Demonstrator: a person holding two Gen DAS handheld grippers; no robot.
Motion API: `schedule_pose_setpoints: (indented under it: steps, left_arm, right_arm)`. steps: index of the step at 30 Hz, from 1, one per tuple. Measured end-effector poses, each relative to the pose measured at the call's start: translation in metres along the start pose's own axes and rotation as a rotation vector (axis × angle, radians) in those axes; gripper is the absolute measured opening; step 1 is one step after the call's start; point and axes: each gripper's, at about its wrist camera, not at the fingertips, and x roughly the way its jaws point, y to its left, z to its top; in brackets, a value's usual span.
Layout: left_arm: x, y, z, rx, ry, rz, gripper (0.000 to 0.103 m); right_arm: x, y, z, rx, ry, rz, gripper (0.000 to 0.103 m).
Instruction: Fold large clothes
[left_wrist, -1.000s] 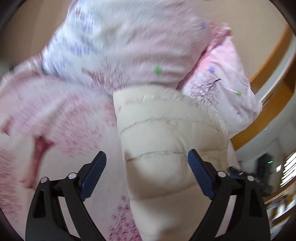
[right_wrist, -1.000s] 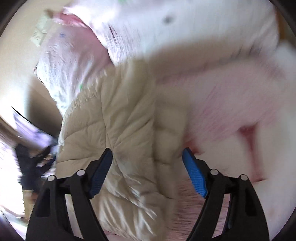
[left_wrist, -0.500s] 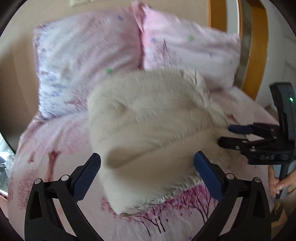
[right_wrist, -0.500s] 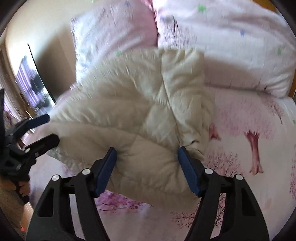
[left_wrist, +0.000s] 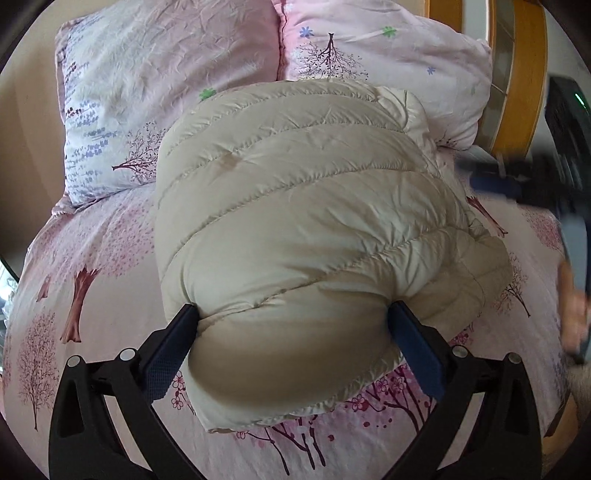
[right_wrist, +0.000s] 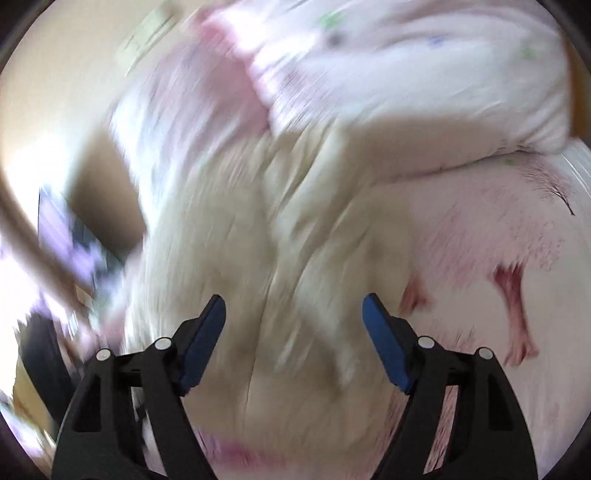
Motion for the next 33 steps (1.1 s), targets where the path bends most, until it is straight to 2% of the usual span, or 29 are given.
schedule_pose_setpoints:
  steps: [2, 5, 7, 8, 9, 12, 14, 19, 20, 22, 24, 26, 30, 33]
  left_arm:
    - [0.0, -0.001, 0.0, -0.002, 0.002, 0.003, 0.102]
    - [-0.001, -0.002, 0.0, -0.012, 0.006, 0.008, 0.102]
    - [-0.002, -0.003, 0.0, -0.016, 0.008, 0.013, 0.102]
    - [-0.002, -0.003, 0.0, -0.016, 0.009, 0.015, 0.102]
    - [-0.002, -0.003, 0.0, -0.017, 0.011, 0.017, 0.102]
    - [-0.004, -0.005, 0.002, -0.01, -0.001, 0.019, 0.102]
    - [-0.007, -0.007, 0.003, 0.005, -0.012, 0.023, 0.102]
    - [-0.013, -0.02, 0.004, 0.053, -0.036, 0.051, 0.102]
    - [-0.014, -0.022, 0.005, 0.055, -0.039, 0.056, 0.102]
    - [-0.015, -0.021, 0.006, 0.044, -0.031, 0.058, 0.102]
    - [-0.021, -0.016, 0.005, 0.016, -0.022, 0.043, 0.102]
    - [-0.034, -0.005, 0.005, -0.024, -0.044, 0.023, 0.102]
    - [-0.05, 0.019, 0.007, -0.103, -0.087, 0.039, 0.102]
    - [-0.048, 0.029, 0.008, -0.132, -0.075, 0.053, 0.102]
  right_arm:
    - [0.008, -0.021, 0.025, 0.106, -0.024, 0.014, 0.076]
    - [0.034, -0.048, 0.052, 0.243, 0.009, 0.052, 0.075]
    - [0.052, -0.056, 0.059, 0.297, 0.046, 0.092, 0.07]
    - [0.061, -0.058, 0.062, 0.314, 0.065, 0.114, 0.057]
    - [0.066, -0.059, 0.063, 0.318, 0.075, 0.127, 0.036]
    - [0.074, -0.061, 0.06, 0.325, 0.061, 0.061, 0.022]
    - [0.076, -0.065, 0.058, 0.343, 0.06, 0.015, 0.02]
    - [0.082, -0.07, 0.048, 0.38, 0.097, -0.111, 0.02]
    - [0.084, -0.069, 0.048, 0.373, 0.109, -0.131, 0.024]
    - [0.093, -0.058, 0.055, 0.324, 0.131, -0.161, 0.033]
    - [0.081, -0.051, 0.055, 0.284, 0.12, -0.181, 0.054]
    - [0.059, -0.039, 0.049, 0.232, 0.076, -0.167, 0.059]
    - [0.013, -0.009, 0.021, 0.066, 0.003, -0.122, 0.059]
    - [-0.002, 0.011, -0.008, -0.023, 0.028, -0.078, 0.059]
